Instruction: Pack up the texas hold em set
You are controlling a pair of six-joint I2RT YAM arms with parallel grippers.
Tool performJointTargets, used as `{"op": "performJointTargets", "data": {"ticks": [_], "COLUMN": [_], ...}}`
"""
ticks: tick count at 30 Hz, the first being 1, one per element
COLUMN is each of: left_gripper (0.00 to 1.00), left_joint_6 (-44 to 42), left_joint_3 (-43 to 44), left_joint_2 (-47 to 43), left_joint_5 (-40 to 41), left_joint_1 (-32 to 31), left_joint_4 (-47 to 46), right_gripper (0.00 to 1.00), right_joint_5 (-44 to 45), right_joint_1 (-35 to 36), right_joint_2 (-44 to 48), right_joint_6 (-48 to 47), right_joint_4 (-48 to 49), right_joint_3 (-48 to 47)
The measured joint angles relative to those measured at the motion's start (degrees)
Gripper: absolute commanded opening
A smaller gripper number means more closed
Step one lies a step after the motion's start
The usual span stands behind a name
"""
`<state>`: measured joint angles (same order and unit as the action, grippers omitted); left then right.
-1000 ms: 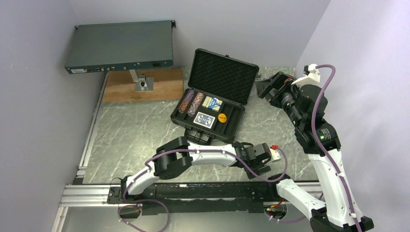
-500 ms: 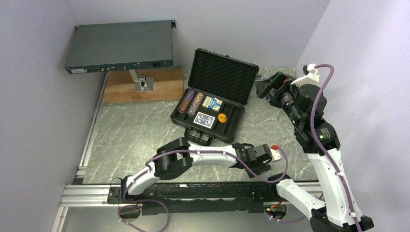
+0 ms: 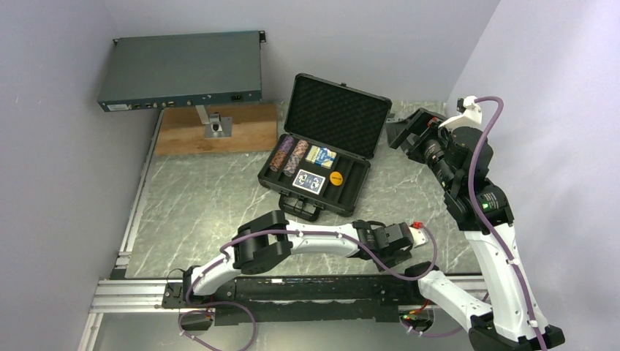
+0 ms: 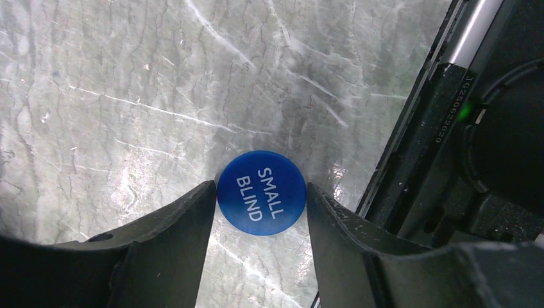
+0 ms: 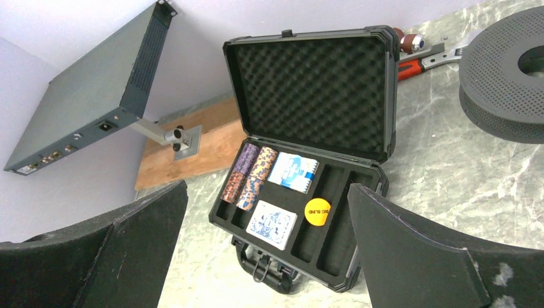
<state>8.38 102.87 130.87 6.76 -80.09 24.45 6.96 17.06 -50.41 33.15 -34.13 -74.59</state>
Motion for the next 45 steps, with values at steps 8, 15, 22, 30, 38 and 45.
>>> {"op": "performJointTargets", "data": {"ticks": [8, 15, 22, 30, 38, 45], "left_gripper": [0.66, 0.51, 0.47, 0.46, 0.43, 0.43], "left_joint_6": [1.01, 2.27, 2.47, 2.95, 3.30, 3.30], "left_joint_3": [-0.50, -0.94, -1.07, -3.45, -6.56, -7.17], "left_joint_2": [0.00, 0.00, 0.00, -1.33, -3.76, -4.61], "left_joint_5": [0.90, 1.38, 1.97, 3.67, 8.66, 11.34], "left_joint_1": [-0.13, -0.15, -0.33, -0.46, -0.46, -0.35], "left_joint_4": [-0.83, -1.75, -1.97, -3.72, -2.45, -0.35], "right_gripper": [1.00, 1.00, 1.00, 1.00, 1.00, 1.00], "right_joint_5": [0.02, 0.02, 0.02, 0.00, -0.04, -0.04], "right_joint_1": [0.00, 0.00, 0.00, 0.00, 0.00, 0.00], "right_joint_2": [0.00, 0.00, -0.02, -0.42, -0.87, -0.94], "right_joint_6": [-0.13, -0.15, -0.17, -0.15, -0.13, -0.13], "right_joint_4": [0.00, 0.00, 0.00, 0.00, 0.02, 0.07], "right_joint_3": [0.00, 0.00, 0.00, 0.00, 0.00, 0.00]}}
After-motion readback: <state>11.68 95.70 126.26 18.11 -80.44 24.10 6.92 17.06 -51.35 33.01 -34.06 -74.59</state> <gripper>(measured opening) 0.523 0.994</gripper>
